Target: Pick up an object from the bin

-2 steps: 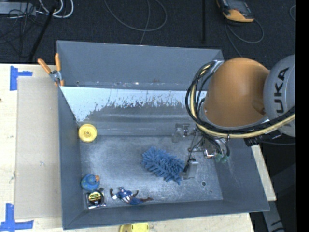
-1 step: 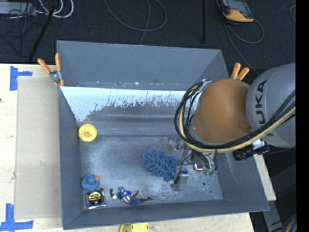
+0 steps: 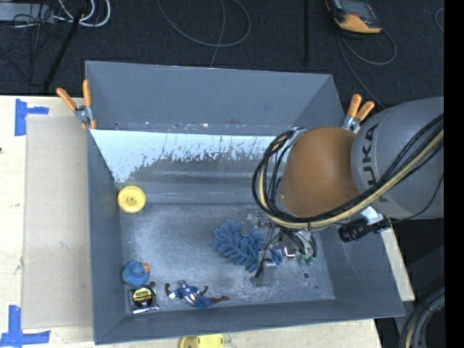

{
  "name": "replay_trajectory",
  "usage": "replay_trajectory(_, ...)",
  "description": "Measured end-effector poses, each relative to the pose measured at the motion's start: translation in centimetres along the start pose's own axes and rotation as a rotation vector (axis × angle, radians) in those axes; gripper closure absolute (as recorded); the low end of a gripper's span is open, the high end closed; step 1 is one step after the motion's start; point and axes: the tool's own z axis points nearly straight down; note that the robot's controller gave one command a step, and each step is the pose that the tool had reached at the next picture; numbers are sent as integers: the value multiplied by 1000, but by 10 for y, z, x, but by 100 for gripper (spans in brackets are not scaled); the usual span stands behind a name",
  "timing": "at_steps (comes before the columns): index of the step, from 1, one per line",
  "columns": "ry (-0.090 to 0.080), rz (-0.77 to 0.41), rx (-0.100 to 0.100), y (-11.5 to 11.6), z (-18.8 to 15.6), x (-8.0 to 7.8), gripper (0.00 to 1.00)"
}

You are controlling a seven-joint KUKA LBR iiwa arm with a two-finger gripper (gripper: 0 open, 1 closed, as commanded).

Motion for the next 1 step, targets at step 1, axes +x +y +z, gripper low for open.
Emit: replay_trajectory(1, -1, -11, 0, 1, 34, -20, 100)
